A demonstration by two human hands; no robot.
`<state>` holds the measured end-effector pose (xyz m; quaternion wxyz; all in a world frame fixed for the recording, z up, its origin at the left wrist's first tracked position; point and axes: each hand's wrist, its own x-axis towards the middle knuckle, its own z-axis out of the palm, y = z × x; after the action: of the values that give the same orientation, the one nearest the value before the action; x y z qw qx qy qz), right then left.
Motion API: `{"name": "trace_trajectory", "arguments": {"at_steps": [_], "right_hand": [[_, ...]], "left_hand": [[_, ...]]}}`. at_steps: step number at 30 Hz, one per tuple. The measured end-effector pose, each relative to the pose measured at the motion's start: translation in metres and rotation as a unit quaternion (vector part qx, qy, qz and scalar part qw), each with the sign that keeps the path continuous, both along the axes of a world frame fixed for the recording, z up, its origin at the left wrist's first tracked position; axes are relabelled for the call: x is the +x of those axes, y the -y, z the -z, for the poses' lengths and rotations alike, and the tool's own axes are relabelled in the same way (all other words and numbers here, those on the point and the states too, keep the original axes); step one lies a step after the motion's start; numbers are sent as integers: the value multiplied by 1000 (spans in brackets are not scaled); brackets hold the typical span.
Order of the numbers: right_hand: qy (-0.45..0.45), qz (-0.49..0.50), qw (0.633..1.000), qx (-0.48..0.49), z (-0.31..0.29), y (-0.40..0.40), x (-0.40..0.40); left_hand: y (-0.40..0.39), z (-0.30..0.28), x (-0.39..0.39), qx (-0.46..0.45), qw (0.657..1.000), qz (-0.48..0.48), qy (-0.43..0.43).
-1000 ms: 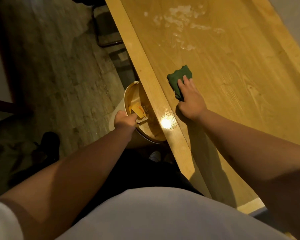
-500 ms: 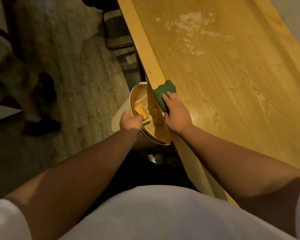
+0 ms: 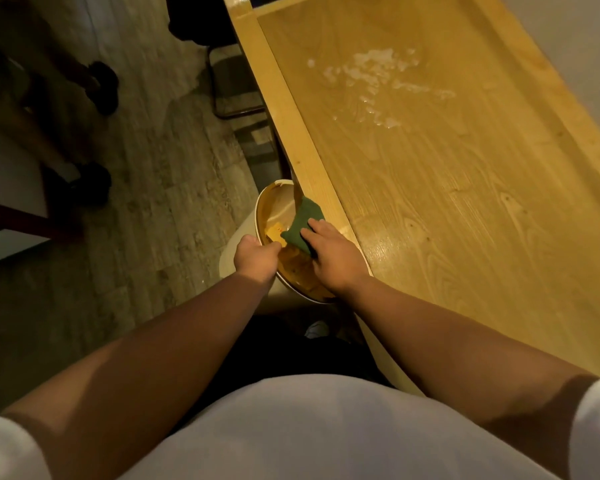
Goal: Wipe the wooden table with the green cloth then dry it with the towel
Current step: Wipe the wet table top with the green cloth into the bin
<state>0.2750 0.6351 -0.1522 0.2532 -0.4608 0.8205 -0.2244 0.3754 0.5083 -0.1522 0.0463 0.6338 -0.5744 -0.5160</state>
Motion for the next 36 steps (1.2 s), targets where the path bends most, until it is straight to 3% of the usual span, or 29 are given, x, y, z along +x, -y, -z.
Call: {"name": "trace_trajectory", "arguments": {"at_steps": [9,13,17,23,28,31,36], "right_hand": [[110,129,985,-32,-10,-6,-4],[243,283,924,-86,-22,-5,-11],[287,382,871,-115,-38,-14,-37],[172,513,829,-141,-46,-59,-99],[-16,467,883,49,-21,-83,-124],[-27,445,889,105,-8,-72,-128],[-22,421,900,113,-6,-28,-160]], "left_hand": [[3,-6,-2,4,1000,-11,14],[9,-4,-3,20,1000,-13,10],[19,-2,-2,48,999,-19,1],[37,-6,-13,58,998,-10,-4],[54,-5,-23,59,998,6,-11],[68,-5,-32,64,998,11,1],[93,-7,-52,71,997,9,17]]}}
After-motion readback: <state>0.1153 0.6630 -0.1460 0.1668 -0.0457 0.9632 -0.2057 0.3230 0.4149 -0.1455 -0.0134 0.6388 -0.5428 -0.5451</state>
